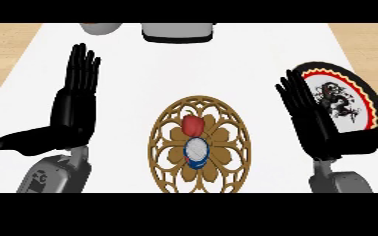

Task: Pick the can from the placemat and place it in the plate

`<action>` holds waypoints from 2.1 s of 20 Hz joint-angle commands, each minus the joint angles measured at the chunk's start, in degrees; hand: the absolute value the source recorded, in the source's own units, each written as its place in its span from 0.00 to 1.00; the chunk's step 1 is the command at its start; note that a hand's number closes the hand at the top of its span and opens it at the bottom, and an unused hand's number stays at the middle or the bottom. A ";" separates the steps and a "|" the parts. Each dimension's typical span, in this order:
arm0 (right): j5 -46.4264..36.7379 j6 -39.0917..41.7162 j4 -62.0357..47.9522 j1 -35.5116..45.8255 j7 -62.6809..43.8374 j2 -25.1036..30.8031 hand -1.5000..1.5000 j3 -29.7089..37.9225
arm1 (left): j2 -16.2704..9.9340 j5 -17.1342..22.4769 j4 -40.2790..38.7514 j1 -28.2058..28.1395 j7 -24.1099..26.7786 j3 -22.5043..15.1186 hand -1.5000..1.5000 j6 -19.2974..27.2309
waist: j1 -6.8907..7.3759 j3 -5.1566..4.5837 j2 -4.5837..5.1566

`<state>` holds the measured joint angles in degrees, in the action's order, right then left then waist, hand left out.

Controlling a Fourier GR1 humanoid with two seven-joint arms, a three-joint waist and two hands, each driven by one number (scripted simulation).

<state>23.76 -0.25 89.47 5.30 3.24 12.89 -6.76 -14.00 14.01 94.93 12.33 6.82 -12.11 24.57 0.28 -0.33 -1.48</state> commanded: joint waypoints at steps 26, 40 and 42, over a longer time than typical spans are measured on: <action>-10.73 50.86 -42.57 56.83 -46.88 -12.57 0.00 -32.54 | -14.65 -1.40 -4.72 2.99 -1.99 -4.09 0.50 -21.99 | 2.15 0.20 1.95; -2.97 62.79 -62.69 71.73 -50.56 -12.86 0.00 -35.06 | -13.32 -2.79 -4.60 3.32 -3.46 -2.46 0.50 -22.88 | 2.14 0.26 2.11; -2.39 58.28 -64.39 71.30 -50.00 -12.87 0.00 -37.43 | -12.39 -2.92 -2.56 3.07 -4.32 -3.44 0.50 -22.68 | 3.83 0.23 2.44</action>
<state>21.37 57.92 28.44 76.00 -46.03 0.37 -42.02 -27.26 11.67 91.96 15.28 2.68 -15.58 1.95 3.29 -0.09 0.69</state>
